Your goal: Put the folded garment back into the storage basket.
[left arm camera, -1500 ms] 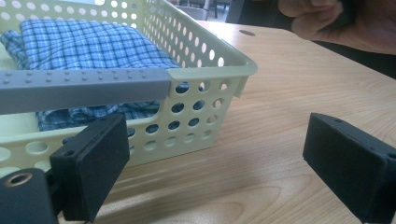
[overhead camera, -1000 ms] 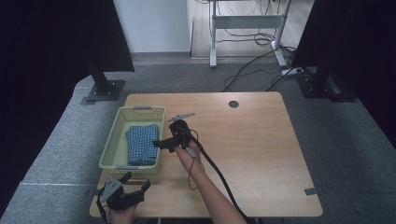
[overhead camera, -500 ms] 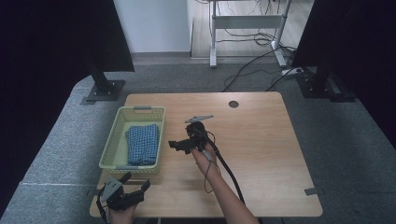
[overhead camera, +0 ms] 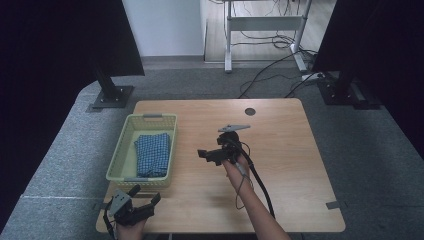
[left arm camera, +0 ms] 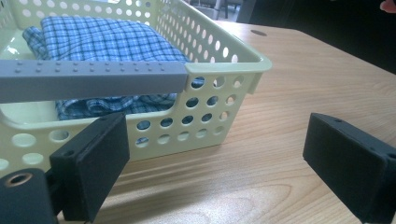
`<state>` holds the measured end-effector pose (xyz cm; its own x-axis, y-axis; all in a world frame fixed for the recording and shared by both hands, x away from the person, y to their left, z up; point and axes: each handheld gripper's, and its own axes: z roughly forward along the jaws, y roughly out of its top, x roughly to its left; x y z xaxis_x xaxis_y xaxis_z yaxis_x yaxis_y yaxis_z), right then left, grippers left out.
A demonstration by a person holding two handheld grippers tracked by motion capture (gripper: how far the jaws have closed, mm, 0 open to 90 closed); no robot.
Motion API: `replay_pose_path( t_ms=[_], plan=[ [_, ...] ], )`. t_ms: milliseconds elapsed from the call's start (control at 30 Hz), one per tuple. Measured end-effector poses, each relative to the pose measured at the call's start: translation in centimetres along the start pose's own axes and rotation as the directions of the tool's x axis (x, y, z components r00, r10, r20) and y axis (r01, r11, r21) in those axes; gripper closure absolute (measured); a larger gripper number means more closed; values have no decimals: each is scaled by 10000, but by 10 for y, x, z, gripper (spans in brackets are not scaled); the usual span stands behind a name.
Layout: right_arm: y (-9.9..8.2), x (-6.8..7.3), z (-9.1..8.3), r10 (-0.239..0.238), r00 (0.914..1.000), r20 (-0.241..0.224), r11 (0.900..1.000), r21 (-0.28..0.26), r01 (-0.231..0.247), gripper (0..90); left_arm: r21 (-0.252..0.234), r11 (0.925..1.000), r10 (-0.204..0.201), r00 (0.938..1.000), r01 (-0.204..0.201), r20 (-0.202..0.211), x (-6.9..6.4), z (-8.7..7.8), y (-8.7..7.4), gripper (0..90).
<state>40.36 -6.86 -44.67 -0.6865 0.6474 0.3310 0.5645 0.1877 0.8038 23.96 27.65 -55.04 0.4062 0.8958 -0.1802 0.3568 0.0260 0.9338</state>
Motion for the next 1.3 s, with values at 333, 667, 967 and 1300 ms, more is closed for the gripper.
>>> replay_pose_path(
  t_ms=[333, 667, 967, 1300],
  plan=[
    [-14, -23, -38, 248, 9989, 393, 9987, -447, -230, 2, 10, 10000, -1, 10000, 1, -13, 1, 0, 0, 70],
    [-31, -40, -70, 555, 9967, 592, 9933, -1042, -491, 1, -24, 10000, -88, 9999, 88, -98, 2, -1, -1, 70],
    [-50, -57, -102, 1076, 9900, 917, 9817, -1671, -912, 0, -4, 9999, -144, 9999, 144, -74, 1, -1, -1, 70],
    [-76, -75, -128, 1301, 9854, 1098, 9750, -1949, -1070, 0, 36, 9999, -153, 9998, 153, -105, 1, -1, -2, 70]
  ],
)
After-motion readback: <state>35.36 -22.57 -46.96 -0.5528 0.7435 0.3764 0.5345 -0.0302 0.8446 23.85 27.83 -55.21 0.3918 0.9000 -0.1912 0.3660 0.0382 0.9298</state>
